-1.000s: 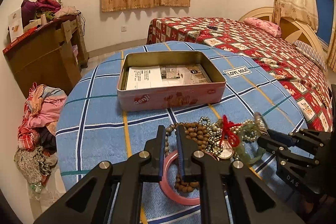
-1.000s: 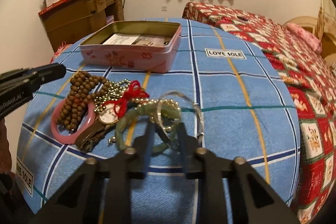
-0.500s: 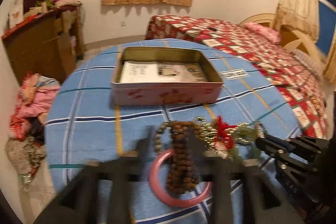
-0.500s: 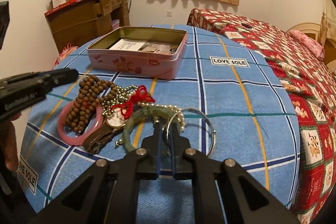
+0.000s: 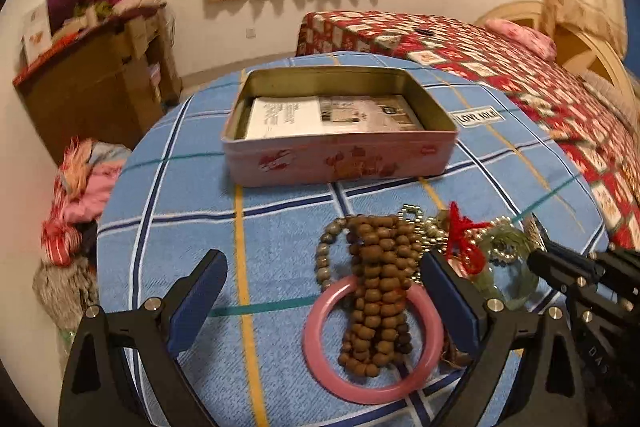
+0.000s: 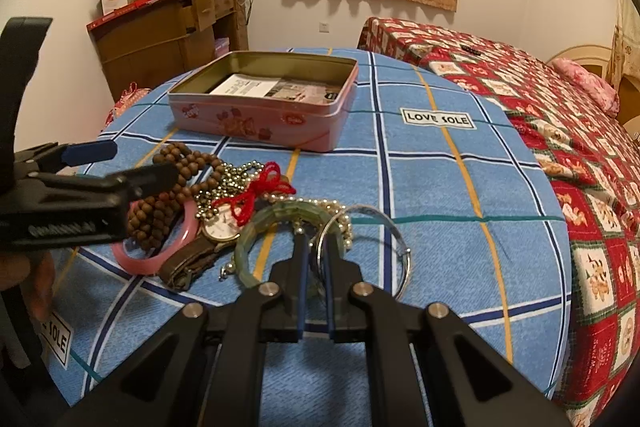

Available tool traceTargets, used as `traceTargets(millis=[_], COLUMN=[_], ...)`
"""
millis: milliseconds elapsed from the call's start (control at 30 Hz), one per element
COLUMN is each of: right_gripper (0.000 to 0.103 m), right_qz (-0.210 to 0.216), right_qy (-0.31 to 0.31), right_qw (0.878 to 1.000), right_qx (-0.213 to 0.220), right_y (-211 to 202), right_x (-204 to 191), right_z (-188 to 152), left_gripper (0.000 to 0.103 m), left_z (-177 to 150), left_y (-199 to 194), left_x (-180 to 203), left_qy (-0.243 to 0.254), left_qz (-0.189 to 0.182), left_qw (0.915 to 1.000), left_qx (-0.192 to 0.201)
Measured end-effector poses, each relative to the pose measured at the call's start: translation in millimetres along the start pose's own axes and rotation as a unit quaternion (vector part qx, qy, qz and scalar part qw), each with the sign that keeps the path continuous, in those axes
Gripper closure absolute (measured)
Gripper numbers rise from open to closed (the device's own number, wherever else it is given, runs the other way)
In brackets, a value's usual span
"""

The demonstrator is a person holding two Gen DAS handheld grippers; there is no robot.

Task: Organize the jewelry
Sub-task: 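Carry both items into the pink tin and open both grippers to release them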

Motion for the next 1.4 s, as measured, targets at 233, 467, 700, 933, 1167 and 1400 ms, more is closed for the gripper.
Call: traceTargets(millis=[233,467,700,933,1167,1400], right_gripper=[0.094,0.094,0.094,0.094,0.094,0.094], right_qz=[0.000,-0.001,0.002,0.020,0.018,0.035], right_qy=[-0.003,-0.012,-0.022,-0.006,-0.011,-0.041], right_qw=[1.000,1.000,0.999,0.999,0.999,0.997], right_qx=[0.002,0.020,0.046,0.040,0.033,0.054], right_y=[-1.4,-17.4,-30.4,-21.8,-10.8,8.6], right_x=[-0.1,0.2,4.1,17.8,25.5,14.9], right_z=[-0.1,12.3,37.9,48.4,62.0,109.8], left_gripper=[0.088,0.088,0.088,0.088,0.088,0.088], left_z=[-3.9,17.3,55.0,73.7,87.5,129.4], left_y=[1.0,-35.1,-60.0,-54.7,-39.5,-24.6], left_x=[18.2,7.1,-8.8,-14.2,-18.3,-27.8], left_qy=[0.025,0.006,0.005,0.010,0.015,0.020], left_qz=[-0.049,-0.064,-0.057,-0.055,-0.054,-0.038], left_qw=[0.9984,0.9975,0.9960,0.9955,0.9954,0.9943], left_qx=[-0.010,0.028,0.068,0.076,0.077,0.098])
Point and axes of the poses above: each gripper's, at about its wrist camera, not at the fingertips, and y roughly the way its jaws point, x to its right, z to its top, the point moved 7 cm from there along y, roughly the way its jaws point, and after that the axes turned 3 degrees about -y, right-handed, at the moved point
